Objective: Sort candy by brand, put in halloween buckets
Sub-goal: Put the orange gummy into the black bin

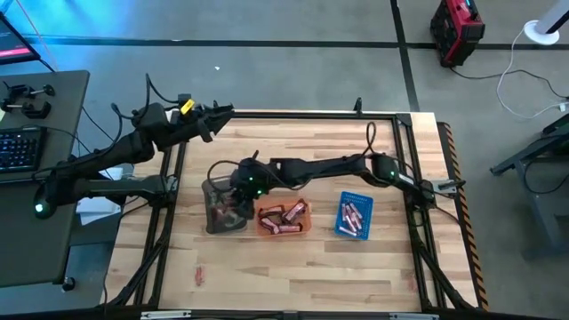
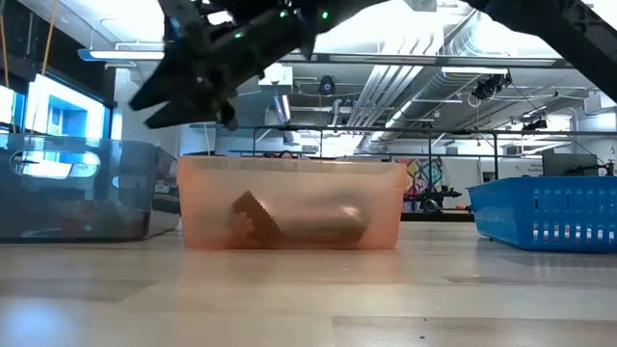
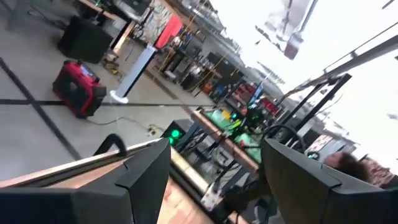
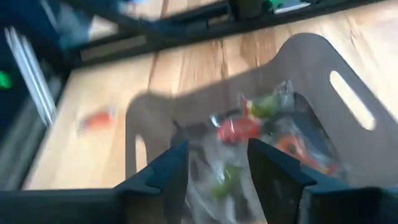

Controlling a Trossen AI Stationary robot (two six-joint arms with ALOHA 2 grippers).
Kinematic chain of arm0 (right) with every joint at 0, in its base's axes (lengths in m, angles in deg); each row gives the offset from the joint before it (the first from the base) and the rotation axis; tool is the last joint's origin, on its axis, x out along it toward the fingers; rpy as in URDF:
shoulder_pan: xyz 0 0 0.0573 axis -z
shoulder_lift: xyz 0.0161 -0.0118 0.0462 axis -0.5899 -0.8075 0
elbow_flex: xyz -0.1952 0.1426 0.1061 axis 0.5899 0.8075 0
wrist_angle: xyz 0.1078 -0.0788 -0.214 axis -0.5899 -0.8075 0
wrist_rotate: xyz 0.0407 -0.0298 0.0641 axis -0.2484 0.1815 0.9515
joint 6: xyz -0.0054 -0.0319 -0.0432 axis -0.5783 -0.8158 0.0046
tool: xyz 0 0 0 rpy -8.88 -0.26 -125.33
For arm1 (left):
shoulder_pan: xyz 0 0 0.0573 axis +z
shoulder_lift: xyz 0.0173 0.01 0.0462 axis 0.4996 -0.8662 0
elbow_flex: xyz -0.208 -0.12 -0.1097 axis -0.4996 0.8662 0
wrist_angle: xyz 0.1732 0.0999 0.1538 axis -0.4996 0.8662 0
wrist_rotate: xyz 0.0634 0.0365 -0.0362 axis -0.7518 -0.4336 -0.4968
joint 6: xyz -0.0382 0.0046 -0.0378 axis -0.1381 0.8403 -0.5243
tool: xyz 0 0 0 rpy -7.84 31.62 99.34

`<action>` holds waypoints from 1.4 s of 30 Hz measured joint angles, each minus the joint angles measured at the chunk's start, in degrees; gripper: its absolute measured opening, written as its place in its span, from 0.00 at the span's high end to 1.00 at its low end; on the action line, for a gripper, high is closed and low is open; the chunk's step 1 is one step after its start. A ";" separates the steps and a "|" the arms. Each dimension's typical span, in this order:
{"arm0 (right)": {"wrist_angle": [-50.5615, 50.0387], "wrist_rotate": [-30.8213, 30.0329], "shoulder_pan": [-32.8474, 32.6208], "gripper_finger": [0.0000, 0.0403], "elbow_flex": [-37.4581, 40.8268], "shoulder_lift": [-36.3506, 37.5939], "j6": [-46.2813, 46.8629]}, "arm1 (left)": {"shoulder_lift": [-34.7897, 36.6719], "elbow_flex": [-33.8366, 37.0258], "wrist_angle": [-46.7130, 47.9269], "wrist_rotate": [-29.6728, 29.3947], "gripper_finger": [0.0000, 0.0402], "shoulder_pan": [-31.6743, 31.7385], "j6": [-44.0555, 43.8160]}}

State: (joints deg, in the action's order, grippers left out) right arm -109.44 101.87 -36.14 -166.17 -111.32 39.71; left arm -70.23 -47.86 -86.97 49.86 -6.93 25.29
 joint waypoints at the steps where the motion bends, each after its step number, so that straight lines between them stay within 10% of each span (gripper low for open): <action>1: -2.13 0.01 0.17 0.60 -0.15 0.47 -2.67 | 0.11 0.00 -0.55 0.01 0.40 0.00 -0.25; 14: -37.89 4.03 11.24 0.59 0.40 9.93 -24.41 | 0.60 0.00 -3.44 -0.09 0.40 -0.02 -0.44; 19: -33.48 2.63 17.34 0.59 14.99 21.95 -21.15 | 0.60 0.00 -2.73 -0.23 0.40 -0.02 -0.04; 29: -20.35 -23.76 22.57 0.59 59.63 53.59 28.93 | 0.43 0.00 -2.77 -1.31 0.40 0.45 1.55; 33: -19.54 -27.75 24.34 0.59 67.86 58.57 55.00 | -0.08 0.00 -2.73 -1.31 0.40 0.61 1.79; 42: -21.06 -31.20 31.57 0.59 76.18 58.27 74.82 | -0.35 0.00 -1.39 4.52 0.40 0.61 4.02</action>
State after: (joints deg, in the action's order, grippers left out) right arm -130.49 70.67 -4.57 -89.99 -53.05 114.53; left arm -70.58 -47.86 -88.36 54.37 -6.31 29.31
